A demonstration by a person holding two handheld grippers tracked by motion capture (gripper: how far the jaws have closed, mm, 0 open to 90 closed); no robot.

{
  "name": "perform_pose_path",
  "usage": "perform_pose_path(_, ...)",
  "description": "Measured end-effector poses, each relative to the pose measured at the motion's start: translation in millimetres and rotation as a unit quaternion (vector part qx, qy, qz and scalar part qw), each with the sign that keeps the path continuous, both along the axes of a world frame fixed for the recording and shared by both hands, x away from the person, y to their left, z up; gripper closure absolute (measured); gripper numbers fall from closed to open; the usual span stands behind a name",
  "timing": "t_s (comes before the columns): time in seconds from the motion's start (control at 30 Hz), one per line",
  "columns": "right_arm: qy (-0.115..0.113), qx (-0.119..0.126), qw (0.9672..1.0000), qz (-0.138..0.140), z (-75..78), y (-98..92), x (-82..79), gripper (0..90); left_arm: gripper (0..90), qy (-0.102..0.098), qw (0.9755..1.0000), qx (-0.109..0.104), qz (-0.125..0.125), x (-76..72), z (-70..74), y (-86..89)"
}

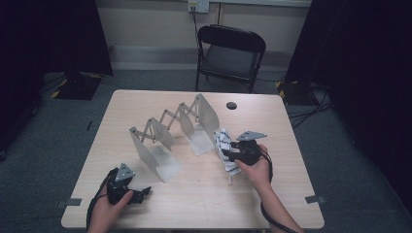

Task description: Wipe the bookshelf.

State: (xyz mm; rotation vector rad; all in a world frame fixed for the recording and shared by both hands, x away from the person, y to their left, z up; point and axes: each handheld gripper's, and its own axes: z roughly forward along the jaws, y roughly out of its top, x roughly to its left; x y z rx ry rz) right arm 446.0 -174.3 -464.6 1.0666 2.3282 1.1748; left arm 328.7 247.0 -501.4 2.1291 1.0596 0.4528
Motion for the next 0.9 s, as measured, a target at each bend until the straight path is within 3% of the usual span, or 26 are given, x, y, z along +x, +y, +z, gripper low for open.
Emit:
perform_pose_path(0.13, 0.011, -0.008, 0.9998, -0.014, -10.7, 9.1, 13.4, 49.0, 4.6, 0.000, 1.0000, 0.002, -0.001, 0.2, 0.2, 0.2)
perform_pose_path(0.23, 0.010, -0.020, 0.9996, -0.015, -16.4, 12.0, 14.6, 50.6, 4.5, 0.000, 1.0000, 0.000, 0.000, 0.2, -0.1, -0.2)
perform_pose_path(0.37, 0.005, -0.035, 0.9993, -0.008, -16.7, 11.1, 7.9, 53.9, 4.4, 0.000, 1.0000, 0.002, -0.001, 0.3, 0.1, 0.1)
perform_pose_path(0.5, 0.001, -0.048, 0.9987, 0.018, -14.6, 7.5, -8.6, 54.4, 4.4, 0.000, 1.0000, 0.001, -0.001, 0.3, 0.1, 0.0)
perform_pose_path(0.63, 0.013, -0.033, 0.9989, 0.030, -16.8, 1.0, -29.6, 51.2, 4.4, 0.000, 1.0000, 0.002, -0.001, 0.2, 0.1, 0.0)
perform_pose_path(0.73, 0.014, -0.037, 0.9984, 0.040, -15.2, 0.4, -44.2, 48.5, 4.4, 0.000, 1.0000, 0.002, -0.001, 0.2, 0.1, 0.0)
perform_pose_path(0.8, 0.007, -0.019, 0.9992, 0.035, -8.8, -1.9, -48.5, 45.8, 4.4, 0.000, 1.0000, 0.002, -0.001, 0.3, 0.1, 0.0)
perform_pose_path(0.9, -0.012, 0.000, 0.9999, 0.008, 1.7, -6.8, -44.5, 44.2, 4.4, 0.001, 1.0000, 0.002, -0.001, 0.3, 0.1, 0.1)
